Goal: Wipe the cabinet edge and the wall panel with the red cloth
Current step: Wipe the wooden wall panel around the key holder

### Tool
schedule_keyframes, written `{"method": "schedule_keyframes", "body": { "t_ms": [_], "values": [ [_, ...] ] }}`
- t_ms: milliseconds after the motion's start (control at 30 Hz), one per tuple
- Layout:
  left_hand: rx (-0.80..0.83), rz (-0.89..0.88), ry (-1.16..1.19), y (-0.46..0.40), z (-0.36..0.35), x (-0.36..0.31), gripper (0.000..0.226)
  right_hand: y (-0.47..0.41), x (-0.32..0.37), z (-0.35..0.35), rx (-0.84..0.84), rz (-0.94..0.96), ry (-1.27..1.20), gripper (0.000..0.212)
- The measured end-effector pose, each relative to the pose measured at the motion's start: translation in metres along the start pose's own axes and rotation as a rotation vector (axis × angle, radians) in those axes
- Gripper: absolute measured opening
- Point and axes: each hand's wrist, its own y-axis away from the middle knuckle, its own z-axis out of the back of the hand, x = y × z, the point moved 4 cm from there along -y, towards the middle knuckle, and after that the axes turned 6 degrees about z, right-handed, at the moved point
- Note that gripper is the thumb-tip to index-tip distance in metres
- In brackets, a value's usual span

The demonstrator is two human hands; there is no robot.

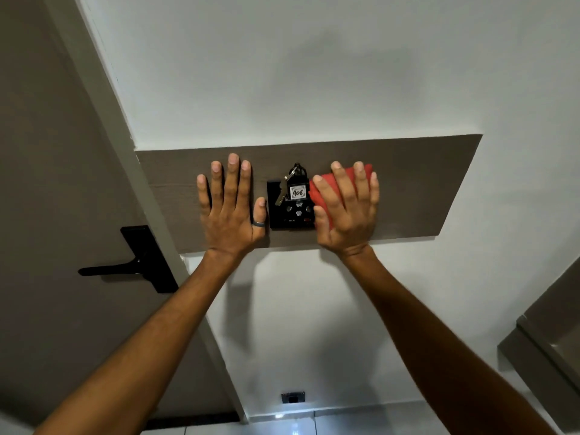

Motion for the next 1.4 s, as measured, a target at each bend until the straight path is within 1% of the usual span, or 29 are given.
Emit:
{"method": "schedule_keyframes", "body": {
  "t_ms": [33,100,133,167,233,267,300,367,400,500,533,567,633,667,700,733,833,867,900,933,967,1033,1067,1100,1133,1233,1267,1333,1400],
  "values": [
    [-0.015,0.008,-0.011,-0.002,-0.001,-0.002,0.066,-0.005,-0.007,0.000,-0.010,-0.047,-0.009,0.045],
    [-0.027,0.062,-0.006,-0.005,-0.002,-0.004,0.064,-0.010,-0.001,-0.002,-0.072,-0.335,0.000,0.045],
    [-0.035,0.087,-0.001,-0.006,-0.001,-0.006,0.063,-0.008,0.009,-0.003,-0.082,-0.405,0.016,0.045],
    [-0.041,0.105,0.002,-0.006,-0.001,-0.007,0.063,-0.004,0.016,-0.004,-0.064,-0.348,0.006,0.045],
    [-0.037,0.092,0.023,-0.004,-0.003,-0.009,0.062,-0.002,0.004,-0.001,0.000,-0.055,-0.029,0.045],
    [-0.046,0.079,0.020,-0.003,-0.003,-0.010,0.062,-0.003,-0.008,0.001,0.003,-0.008,-0.040,0.046],
    [-0.049,0.074,0.012,-0.004,-0.003,-0.009,0.062,-0.006,-0.013,0.001,0.000,-0.078,-0.040,0.046],
    [-0.044,0.086,0.011,-0.005,-0.003,-0.008,0.062,-0.005,0.001,-0.001,-0.010,-0.294,-0.016,0.045],
    [-0.044,0.087,0.012,-0.005,-0.002,-0.008,0.062,-0.001,0.011,-0.001,-0.001,-0.298,-0.012,0.046],
    [-0.025,0.078,0.026,-0.005,0.000,-0.010,0.061,-0.001,0.003,0.007,0.050,-0.001,-0.052,0.045],
    [-0.027,0.073,0.022,-0.006,0.001,-0.010,0.061,-0.007,-0.006,0.009,0.037,0.010,-0.055,0.044],
    [-0.024,0.074,0.019,-0.006,0.002,-0.011,0.061,-0.013,-0.008,0.008,0.019,-0.059,-0.044,0.044],
    [-0.016,0.067,0.017,-0.007,0.002,-0.010,0.062,-0.021,0.003,0.000,-0.022,-0.279,-0.020,0.044],
    [-0.014,0.049,0.012,-0.008,0.002,-0.008,0.063,-0.022,0.011,-0.003,-0.032,-0.320,-0.013,0.045],
    [-0.005,0.028,0.003,-0.007,0.002,-0.006,0.064,-0.017,0.016,-0.005,-0.022,-0.299,-0.015,0.045],
    [0.000,0.003,-0.004,-0.006,0.002,-0.002,0.066,-0.010,0.014,-0.005,-0.006,-0.228,-0.026,0.045],
    [-0.007,-0.043,-0.016,-0.004,0.002,0.003,0.068,0.015,-0.008,0.004,0.019,0.053,-0.027,0.045],
    [-0.006,-0.043,-0.022,-0.005,0.003,0.003,0.067,0.019,-0.014,0.005,0.027,0.110,-0.021,0.046],
    [-0.003,-0.040,-0.021,-0.005,0.003,0.003,0.067,0.019,-0.020,0.005,0.031,0.122,-0.018,0.046],
    [-0.001,-0.038,-0.019,-0.005,0.003,0.002,0.067,0.015,-0.026,0.006,0.017,0.083,-0.015,0.047],
    [0.000,-0.040,-0.018,-0.005,0.003,0.002,0.067,0.008,-0.032,0.006,-0.016,-0.024,-0.007,0.047],
    [-0.002,-0.049,-0.029,-0.005,0.002,0.002,0.068,-0.007,-0.041,0.007,-0.110,-0.370,0.009,0.047],
    [-0.006,-0.051,-0.032,-0.004,0.001,0.003,0.068,-0.013,-0.039,0.006,-0.152,-0.506,0.015,0.047],
    [-0.014,-0.052,-0.028,-0.004,0.001,0.003,0.068,-0.017,-0.033,0.005,-0.166,-0.562,0.025,0.047],
    [-0.019,-0.047,-0.025,-0.004,0.000,0.004,0.068,-0.016,-0.025,0.004,-0.141,-0.537,0.021,0.047],
    [-0.019,-0.035,-0.020,-0.004,-0.002,0.005,0.066,0.005,-0.009,0.009,-0.011,-0.249,-0.079,0.044],
    [-0.014,-0.035,-0.021,-0.004,-0.002,0.004,0.066,0.015,-0.008,0.013,0.023,-0.200,-0.096,0.044],
    [-0.015,-0.038,-0.020,-0.003,-0.001,0.003,0.067,0.032,-0.006,0.020,0.066,-0.163,-0.089,0.045],
    [-0.021,-0.041,-0.024,-0.002,-0.001,0.003,0.067,0.034,-0.002,0.021,0.075,-0.141,-0.066,0.045]
  ]
}}
